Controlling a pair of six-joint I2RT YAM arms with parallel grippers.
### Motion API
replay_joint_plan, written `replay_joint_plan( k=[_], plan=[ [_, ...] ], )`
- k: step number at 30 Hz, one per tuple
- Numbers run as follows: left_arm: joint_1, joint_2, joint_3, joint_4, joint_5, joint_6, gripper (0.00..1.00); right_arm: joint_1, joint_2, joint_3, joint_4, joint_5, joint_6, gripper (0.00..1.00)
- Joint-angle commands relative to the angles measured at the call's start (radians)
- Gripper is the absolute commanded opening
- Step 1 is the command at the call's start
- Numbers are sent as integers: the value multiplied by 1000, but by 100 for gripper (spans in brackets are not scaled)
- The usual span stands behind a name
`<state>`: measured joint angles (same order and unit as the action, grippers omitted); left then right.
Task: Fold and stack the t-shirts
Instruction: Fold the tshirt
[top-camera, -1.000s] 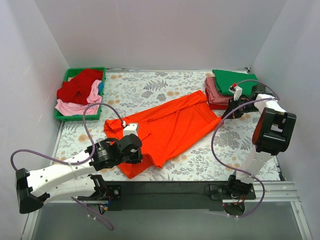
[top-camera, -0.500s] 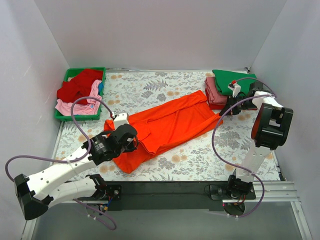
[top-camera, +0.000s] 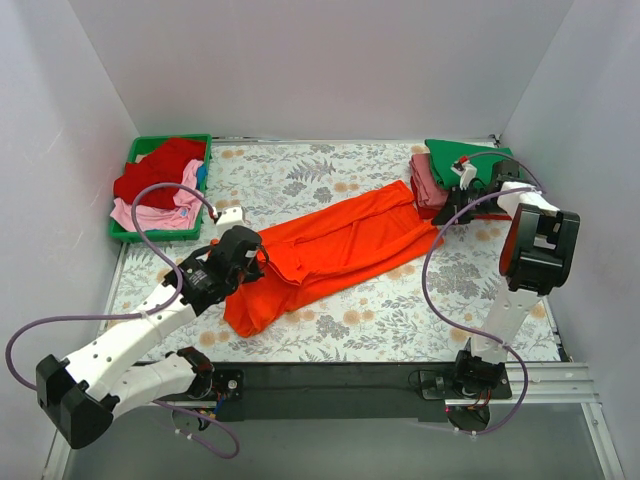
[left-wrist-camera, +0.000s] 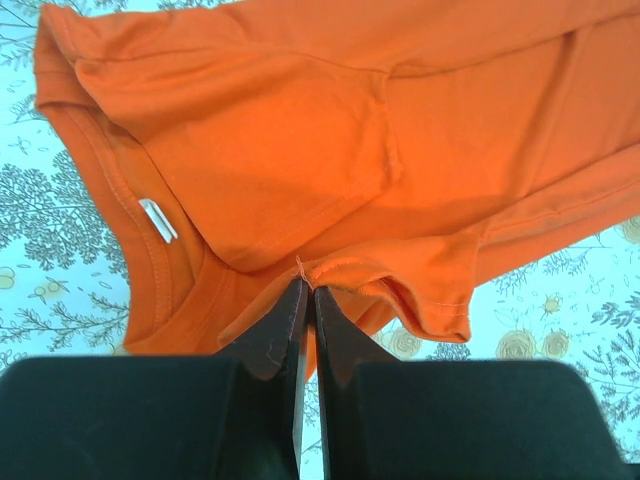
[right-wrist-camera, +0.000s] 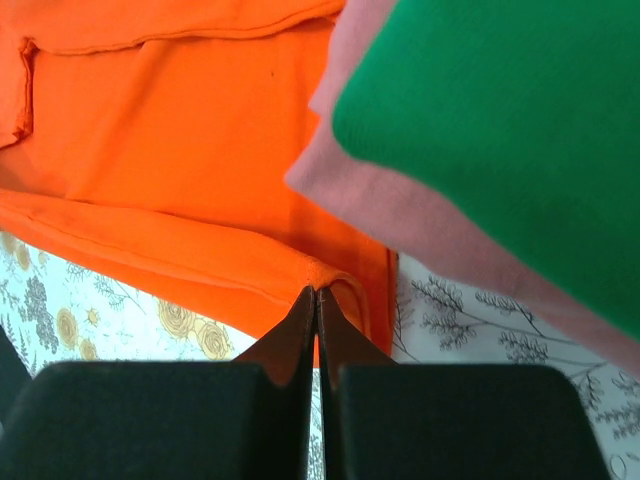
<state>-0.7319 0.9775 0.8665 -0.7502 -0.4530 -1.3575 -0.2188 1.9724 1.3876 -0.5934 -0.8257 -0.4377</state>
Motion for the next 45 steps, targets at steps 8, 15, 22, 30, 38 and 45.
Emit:
replay_joint_plan(
  k=[8, 15, 22, 30, 38, 45],
  plan=[
    [97, -23, -14, 55, 20, 60, 0, 50, 11, 22, 138, 2, 80, 1],
    [131, -33, -47, 66, 31, 75, 0, 78, -17, -9, 247, 40, 139, 1],
    [157, -16, -67, 94, 42, 98, 0, 87, -24, -33, 313, 82, 177, 1],
    [183, 13, -67, 121, 43, 136, 0, 107, -30, -41, 354, 112, 192, 1],
    [201, 66, -67, 164, 71, 167, 0, 118, -30, -52, 380, 134, 206, 1],
    [226, 104, -46, 196, 71, 207, 0, 127, -43, -59, 388, 146, 203, 26]
  ],
)
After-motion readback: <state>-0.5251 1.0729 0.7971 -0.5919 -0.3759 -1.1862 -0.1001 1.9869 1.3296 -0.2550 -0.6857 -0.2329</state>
